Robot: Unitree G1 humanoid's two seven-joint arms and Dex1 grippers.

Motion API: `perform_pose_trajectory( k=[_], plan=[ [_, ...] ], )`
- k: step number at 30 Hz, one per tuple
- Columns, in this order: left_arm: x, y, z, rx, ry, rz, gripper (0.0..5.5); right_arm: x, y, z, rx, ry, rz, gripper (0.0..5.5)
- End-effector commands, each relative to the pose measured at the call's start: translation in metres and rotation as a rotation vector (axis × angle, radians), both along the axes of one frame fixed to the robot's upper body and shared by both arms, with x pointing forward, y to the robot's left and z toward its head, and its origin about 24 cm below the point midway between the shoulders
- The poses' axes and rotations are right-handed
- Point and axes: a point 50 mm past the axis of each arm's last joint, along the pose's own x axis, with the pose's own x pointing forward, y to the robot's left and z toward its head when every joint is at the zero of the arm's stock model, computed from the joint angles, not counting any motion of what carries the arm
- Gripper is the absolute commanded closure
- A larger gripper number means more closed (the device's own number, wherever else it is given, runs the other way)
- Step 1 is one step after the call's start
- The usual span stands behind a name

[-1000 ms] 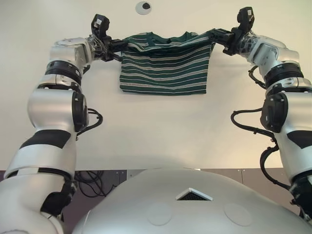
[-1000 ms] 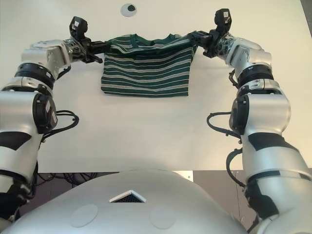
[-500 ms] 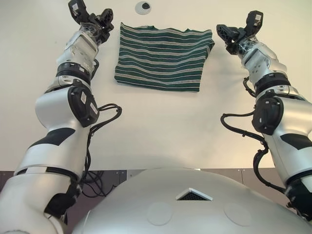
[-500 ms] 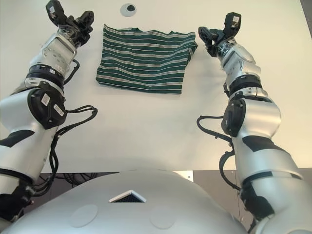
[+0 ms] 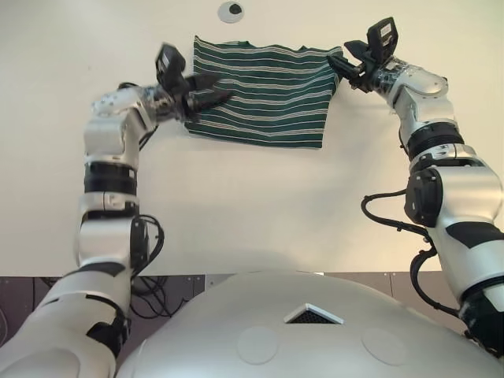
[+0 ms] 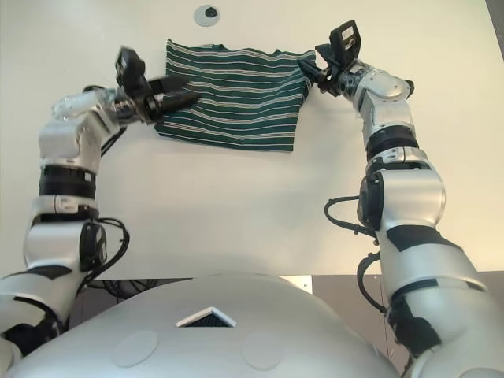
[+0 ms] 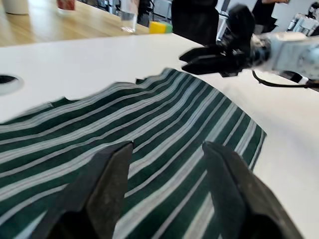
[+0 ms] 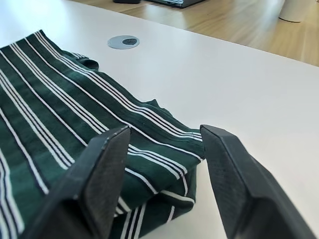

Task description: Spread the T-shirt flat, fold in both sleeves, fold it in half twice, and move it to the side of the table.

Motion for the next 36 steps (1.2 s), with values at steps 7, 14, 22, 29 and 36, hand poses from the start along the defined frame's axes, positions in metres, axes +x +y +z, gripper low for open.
perform_pose_trajectory(
  k=[7,14,22,29,36],
  plan=[
    [-0.019,0.003,-0.029,0.324,-0.031,-0.004,2.98,-0.022,-0.009,-0.038,-0.273,0.149,0.07,2.97],
    [0.014,0.017,-0.031,0.702,-0.161,-0.229,2.98,-0.045,-0.007,-0.063,-0.247,0.273,0.109,2.97],
    [0.017,0.033,0.045,0.328,-0.125,-0.263,2.98,-0.08,0.005,-0.062,-0.191,0.288,0.07,2.97],
    [-0.042,0.008,0.076,0.016,-0.02,-0.214,2.98,-0.156,0.022,-0.042,-0.116,0.372,-0.162,2.97],
    [-0.099,-0.003,0.042,0.009,0.153,-0.137,2.98,-0.211,0.04,-0.003,0.206,0.568,-0.397,2.97]
  ],
)
